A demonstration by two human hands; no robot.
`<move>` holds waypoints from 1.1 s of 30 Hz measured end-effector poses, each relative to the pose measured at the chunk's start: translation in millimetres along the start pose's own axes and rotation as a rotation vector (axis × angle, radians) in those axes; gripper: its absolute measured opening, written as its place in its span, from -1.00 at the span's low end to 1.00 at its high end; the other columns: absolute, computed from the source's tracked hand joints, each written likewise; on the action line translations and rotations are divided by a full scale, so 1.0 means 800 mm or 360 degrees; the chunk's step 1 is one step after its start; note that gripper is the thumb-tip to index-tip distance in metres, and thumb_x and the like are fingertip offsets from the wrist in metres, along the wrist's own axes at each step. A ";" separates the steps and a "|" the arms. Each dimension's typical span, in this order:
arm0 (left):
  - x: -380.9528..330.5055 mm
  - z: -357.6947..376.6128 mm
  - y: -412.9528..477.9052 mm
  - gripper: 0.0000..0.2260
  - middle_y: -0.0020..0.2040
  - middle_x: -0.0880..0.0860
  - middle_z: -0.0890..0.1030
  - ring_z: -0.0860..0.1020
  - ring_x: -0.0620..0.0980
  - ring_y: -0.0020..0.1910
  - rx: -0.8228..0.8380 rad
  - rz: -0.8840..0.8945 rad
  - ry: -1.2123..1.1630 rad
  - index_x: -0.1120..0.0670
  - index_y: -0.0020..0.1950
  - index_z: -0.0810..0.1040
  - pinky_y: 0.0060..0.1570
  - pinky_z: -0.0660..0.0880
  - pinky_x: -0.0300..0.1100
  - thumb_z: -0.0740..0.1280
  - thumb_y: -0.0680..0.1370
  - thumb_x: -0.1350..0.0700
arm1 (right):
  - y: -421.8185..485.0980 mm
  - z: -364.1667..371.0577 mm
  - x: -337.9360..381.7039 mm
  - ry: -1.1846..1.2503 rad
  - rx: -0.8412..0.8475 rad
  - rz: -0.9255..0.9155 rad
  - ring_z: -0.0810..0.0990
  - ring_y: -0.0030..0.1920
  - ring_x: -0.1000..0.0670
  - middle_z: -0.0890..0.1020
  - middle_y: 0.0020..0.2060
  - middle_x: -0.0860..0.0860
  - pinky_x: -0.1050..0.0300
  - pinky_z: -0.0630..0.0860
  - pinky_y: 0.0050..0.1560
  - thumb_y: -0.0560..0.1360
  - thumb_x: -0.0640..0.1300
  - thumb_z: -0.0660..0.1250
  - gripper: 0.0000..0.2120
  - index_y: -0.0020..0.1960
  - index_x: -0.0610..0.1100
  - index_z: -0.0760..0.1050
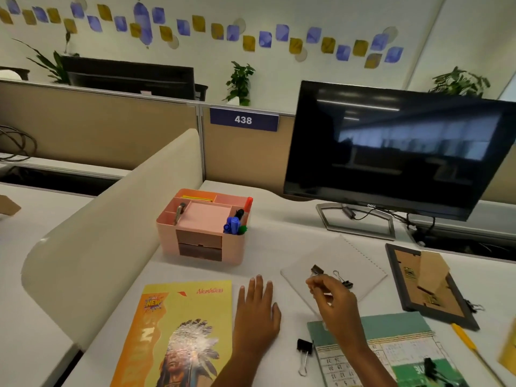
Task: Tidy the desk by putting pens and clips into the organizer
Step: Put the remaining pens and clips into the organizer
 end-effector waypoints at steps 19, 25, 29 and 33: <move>-0.031 0.038 -0.018 -0.55 -0.01 0.25 0.66 0.66 0.21 -0.07 -0.0497 -0.0024 0.0225 0.26 0.00 0.65 -0.14 0.57 0.09 0.06 0.39 0.08 | -0.068 -0.207 -0.182 -0.1066 -0.0314 0.0699 0.58 -0.25 -0.38 0.60 -0.28 -0.39 -0.18 0.55 -0.34 0.20 -0.64 0.30 -0.66 -0.08 -0.40 0.57; -0.034 0.043 -0.030 -0.56 0.00 0.23 0.67 0.66 0.19 -0.06 -0.0417 -0.0053 0.0241 0.22 0.00 0.66 -0.16 0.58 0.07 0.07 0.39 0.08 | -0.066 -0.224 -0.199 -0.1287 -0.0161 0.0692 0.58 -0.29 -0.34 0.56 -0.34 -0.39 -0.11 0.51 -0.37 0.36 -0.53 0.25 -0.77 -0.01 -0.41 0.52; -0.035 0.038 -0.035 -0.58 -0.01 0.17 0.68 0.66 0.13 -0.05 -0.0412 0.0010 0.0285 0.17 -0.02 0.67 -0.02 0.55 0.03 0.04 0.44 0.07 | -0.057 -0.227 -0.189 -0.1266 -0.0210 0.0630 0.56 -0.26 -0.37 0.54 -0.30 -0.41 -0.12 0.47 -0.35 0.38 -0.54 0.20 -0.73 0.06 -0.43 0.49; -0.015 0.026 -0.034 -0.47 0.02 0.17 0.67 0.45 0.13 0.16 -0.0498 0.0046 0.0333 0.14 0.14 0.47 0.44 -0.18 -0.16 -0.25 0.62 -0.03 | -0.041 -0.218 -0.149 -0.1115 -0.0261 0.0475 0.53 -0.30 -0.35 0.51 -0.28 -0.38 -0.01 0.36 -0.40 0.28 -0.58 0.26 -0.59 0.11 -0.38 0.47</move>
Point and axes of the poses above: each hand's wrist, its own y-axis towards the middle knuckle, its own z-axis out of the palm, x = y × z, the point moved 1 cm from there along y, towards the middle knuckle
